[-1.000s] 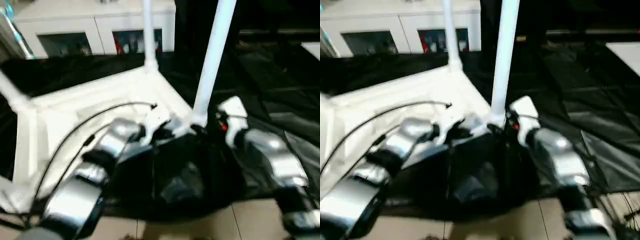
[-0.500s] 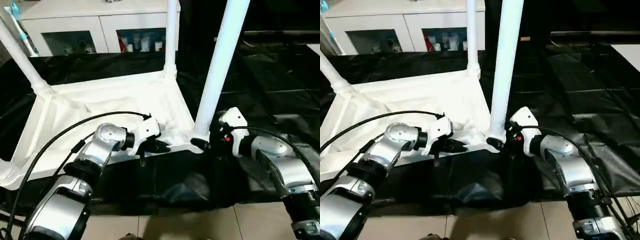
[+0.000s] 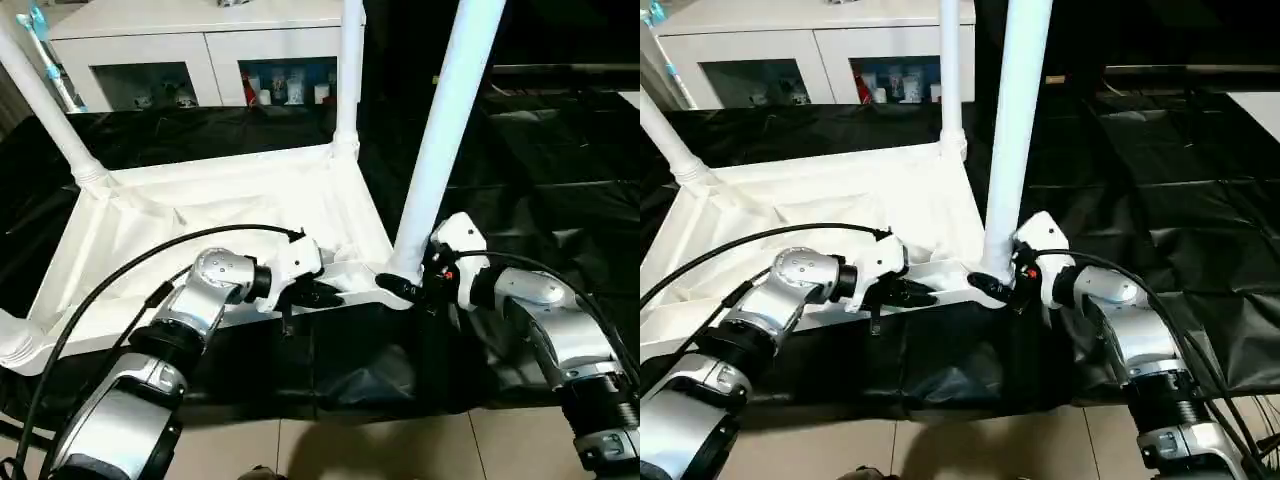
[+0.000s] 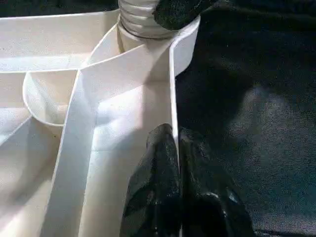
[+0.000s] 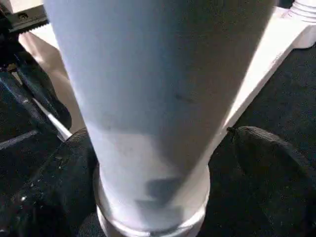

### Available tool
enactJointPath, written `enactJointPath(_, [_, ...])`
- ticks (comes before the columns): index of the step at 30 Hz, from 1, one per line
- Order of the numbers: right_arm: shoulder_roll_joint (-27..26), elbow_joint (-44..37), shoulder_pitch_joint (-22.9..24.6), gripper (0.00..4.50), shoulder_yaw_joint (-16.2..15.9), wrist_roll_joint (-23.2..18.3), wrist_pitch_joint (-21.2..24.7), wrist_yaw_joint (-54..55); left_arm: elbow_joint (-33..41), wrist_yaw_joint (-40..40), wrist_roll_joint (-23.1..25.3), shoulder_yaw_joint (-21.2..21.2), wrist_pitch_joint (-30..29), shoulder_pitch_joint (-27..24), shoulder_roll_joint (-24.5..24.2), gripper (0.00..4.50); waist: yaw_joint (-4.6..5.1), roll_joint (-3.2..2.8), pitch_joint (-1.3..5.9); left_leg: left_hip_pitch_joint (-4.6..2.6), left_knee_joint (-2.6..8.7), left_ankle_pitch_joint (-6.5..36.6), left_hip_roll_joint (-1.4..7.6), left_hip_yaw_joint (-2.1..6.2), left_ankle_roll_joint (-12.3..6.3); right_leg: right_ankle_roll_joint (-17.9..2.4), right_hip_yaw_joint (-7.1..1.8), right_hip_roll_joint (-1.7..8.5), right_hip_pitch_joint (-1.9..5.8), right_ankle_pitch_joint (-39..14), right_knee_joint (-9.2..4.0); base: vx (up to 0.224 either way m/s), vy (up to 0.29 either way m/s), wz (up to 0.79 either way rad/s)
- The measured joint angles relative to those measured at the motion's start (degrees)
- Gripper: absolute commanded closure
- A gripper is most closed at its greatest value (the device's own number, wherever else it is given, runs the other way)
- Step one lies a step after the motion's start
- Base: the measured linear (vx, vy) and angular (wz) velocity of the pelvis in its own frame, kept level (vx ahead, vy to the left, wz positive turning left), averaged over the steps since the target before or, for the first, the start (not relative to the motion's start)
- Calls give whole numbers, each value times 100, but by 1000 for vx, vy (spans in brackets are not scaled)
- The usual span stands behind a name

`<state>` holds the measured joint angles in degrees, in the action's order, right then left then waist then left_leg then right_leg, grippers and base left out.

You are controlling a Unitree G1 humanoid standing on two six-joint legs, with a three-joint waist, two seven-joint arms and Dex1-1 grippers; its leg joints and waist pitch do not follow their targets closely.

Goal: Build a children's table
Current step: Rotate leg to tighten

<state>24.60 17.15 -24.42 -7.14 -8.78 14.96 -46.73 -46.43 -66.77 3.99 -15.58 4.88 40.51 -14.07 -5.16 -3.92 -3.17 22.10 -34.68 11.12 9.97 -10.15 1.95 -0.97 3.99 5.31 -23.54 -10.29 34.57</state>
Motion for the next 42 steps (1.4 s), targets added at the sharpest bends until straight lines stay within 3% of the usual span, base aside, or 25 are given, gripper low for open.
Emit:
enactJointPath(3, [-11, 0, -1, 0, 0, 5, -11, 7, -118, 110, 15, -1, 51, 63, 89, 391, -6, 0, 0, 2, -9, 0, 0, 0, 0, 0, 0, 1, 1, 0, 5, 0, 0, 0])
enactJointPath(20, [-72, 8, -4, 0, -5, 43, -20, 18, -573, 586, 210, -96, 256, 302, 280, 391, 33, -2, 1, -11, -24, 0, 2, 5, 3, 3, -2, 2, 1, 3, 42, 0, 0, 0])
enactJointPath(21, [-72, 19, -8, 0, -5, 43, -27, 18, -574, 582, 217, -107, 262, 309, 276, 421, 33, -2, 1, -10, -25, 0, 2, 5, 3, 3, -2, 2, 1, 3, 42, 0, 0, 0])
enactJointPath(25, [-73, 105, -46, 0, -5, 44, -35, 24, -621, 592, 251, -133, 278, 347, 274, 441, 35, -2, 1, -10, -29, 0, 2, 5, 3, 3, -2, 2, 1, 3, 42, 0, 0, 0])
enactJointPath(38, [-75, 168, -53, 0, -10, 44, -47, -39, -660, 527, 234, -112, 296, 351, 242, 447, 46, -2, 1, -11, -28, 0, 3, 6, 3, 3, -2, 1, 1, 3, 45, 0, 0, 0])
enactJointPath(39, [-75, 172, -53, 29, -11, 44, -48, -70, -660, 507, 232, -112, 297, 351, 234, 450, 47, -2, 1, -11, -28, 0, 3, 6, 3, 3, -2, 1, 1, 3, 45, 0, 0, 0])
enactJointPath(42, [-74, 259, -62, 49, -13, 44, -65, -128, -660, 490, 200, -112, 307, 349, 227, 450, 46, -1, 1, -10, -29, 0, 4, 6, 3, 3, -2, 0, 1, 3, 44, 0, 0, 0])
